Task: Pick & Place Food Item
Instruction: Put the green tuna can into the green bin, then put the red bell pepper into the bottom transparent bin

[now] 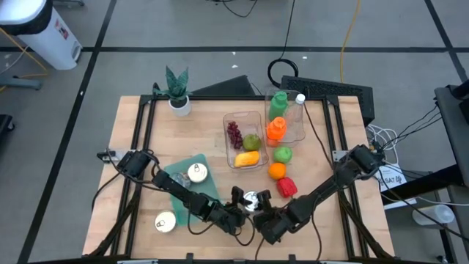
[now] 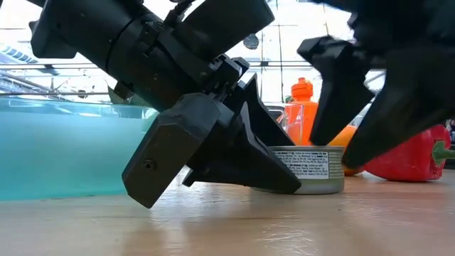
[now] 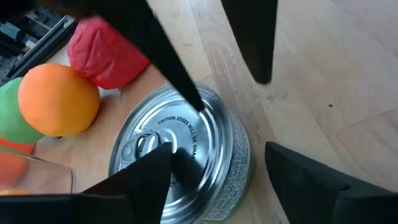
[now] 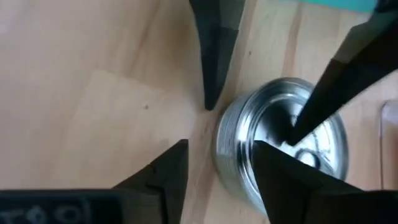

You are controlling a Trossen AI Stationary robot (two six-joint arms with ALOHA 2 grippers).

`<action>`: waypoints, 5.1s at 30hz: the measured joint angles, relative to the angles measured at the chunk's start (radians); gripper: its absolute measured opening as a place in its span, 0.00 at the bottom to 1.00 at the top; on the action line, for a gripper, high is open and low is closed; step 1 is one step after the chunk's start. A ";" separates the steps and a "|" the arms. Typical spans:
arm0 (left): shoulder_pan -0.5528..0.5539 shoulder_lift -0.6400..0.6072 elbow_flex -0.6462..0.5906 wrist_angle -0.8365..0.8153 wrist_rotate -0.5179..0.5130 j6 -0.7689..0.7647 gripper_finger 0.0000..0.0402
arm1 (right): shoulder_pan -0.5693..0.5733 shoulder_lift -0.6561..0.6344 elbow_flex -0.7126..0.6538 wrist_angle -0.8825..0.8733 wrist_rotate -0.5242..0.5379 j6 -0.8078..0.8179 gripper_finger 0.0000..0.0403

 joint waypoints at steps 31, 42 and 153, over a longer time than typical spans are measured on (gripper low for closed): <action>-0.019 0.001 -0.001 0.001 -0.066 0.059 0.73 | -0.090 -0.027 -0.001 -0.042 -0.160 0.113 0.00; -0.005 0.001 0.000 -0.001 -0.105 0.089 0.85 | -0.096 -0.064 -0.003 -0.025 -0.145 0.103 0.00; -0.285 -0.747 -0.024 -1.138 0.036 -0.783 0.82 | 0.088 -0.280 -0.465 0.769 0.179 0.095 0.00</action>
